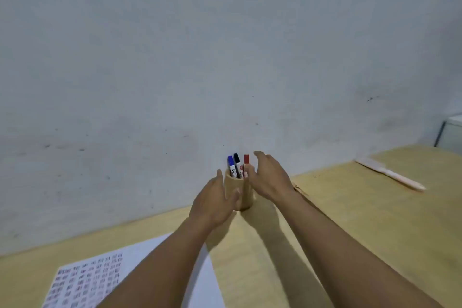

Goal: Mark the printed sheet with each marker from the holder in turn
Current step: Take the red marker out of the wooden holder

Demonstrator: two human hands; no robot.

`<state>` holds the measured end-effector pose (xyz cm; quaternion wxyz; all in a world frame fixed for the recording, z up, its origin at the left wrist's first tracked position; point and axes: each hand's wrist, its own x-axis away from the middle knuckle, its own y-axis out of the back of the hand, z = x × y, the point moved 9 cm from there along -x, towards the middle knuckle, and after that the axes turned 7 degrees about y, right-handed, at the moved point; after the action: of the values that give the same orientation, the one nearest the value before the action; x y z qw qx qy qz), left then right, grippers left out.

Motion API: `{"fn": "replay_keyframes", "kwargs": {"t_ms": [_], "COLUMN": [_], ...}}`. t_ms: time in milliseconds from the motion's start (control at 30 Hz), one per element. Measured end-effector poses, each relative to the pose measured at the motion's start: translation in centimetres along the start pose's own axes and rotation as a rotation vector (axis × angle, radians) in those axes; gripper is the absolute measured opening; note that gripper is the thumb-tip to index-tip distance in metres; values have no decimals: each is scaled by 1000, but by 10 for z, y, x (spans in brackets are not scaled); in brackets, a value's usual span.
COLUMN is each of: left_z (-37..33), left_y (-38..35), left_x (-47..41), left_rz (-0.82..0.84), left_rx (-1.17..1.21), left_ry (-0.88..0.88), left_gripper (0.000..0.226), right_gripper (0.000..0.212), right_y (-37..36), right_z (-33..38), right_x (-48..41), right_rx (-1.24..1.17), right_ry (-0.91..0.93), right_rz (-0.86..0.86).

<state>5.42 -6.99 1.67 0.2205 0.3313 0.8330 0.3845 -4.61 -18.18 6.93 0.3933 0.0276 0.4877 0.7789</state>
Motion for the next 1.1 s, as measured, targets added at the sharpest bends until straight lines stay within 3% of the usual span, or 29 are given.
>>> {"fn": "replay_keyframes", "kwargs": {"t_ms": [133,300,667,967,1100], "left_z": [3,9,15,19,17], "left_y": [-23,-33,-38,-35,-11], "left_x": [-13,-17,-17,-14,-8], "left_rz": [2,-69,-119,-91,-91], "left_rx": [105,257,299,263,226], "left_ry": [-30,52,101,114,128], "left_gripper": [68,66,62,54,76], "right_gripper": [49,26,22,22,20], "right_y": [-20,-39,-33,1,22], "right_z": [-20,-35,-41,-16,11], "right_x": [-19,-37,-35,-29,-23], "right_rx": [-58,-89,-136,-261,-273], "right_ry": [-69,-123,-144,-58,-1], "right_rz": [-1,-29,-122,-210,-218]}}
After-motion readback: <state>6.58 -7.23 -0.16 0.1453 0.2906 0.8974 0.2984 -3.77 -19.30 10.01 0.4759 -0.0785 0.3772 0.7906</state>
